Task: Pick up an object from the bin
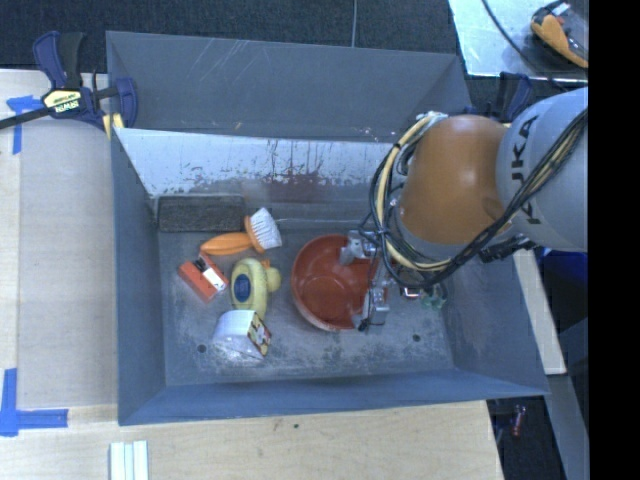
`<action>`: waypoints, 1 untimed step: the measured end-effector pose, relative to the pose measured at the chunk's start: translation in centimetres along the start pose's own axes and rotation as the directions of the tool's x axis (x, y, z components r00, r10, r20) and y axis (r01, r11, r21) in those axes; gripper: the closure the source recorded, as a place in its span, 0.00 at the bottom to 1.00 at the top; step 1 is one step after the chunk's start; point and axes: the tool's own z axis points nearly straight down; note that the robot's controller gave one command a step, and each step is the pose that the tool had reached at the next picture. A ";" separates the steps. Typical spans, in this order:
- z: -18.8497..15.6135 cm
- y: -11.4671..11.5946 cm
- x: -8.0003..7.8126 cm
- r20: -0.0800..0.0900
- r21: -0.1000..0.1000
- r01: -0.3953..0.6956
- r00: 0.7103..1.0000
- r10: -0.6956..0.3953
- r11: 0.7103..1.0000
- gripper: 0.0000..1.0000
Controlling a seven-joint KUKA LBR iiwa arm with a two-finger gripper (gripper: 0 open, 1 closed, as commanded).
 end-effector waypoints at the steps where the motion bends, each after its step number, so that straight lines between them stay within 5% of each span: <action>1: 0.0 0.0 0.0 0.000 0.000 0.000 1.000 0.000 1.000 0.00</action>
Offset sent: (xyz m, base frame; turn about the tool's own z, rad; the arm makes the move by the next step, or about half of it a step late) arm 0.0094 0.0182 0.2058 -0.0096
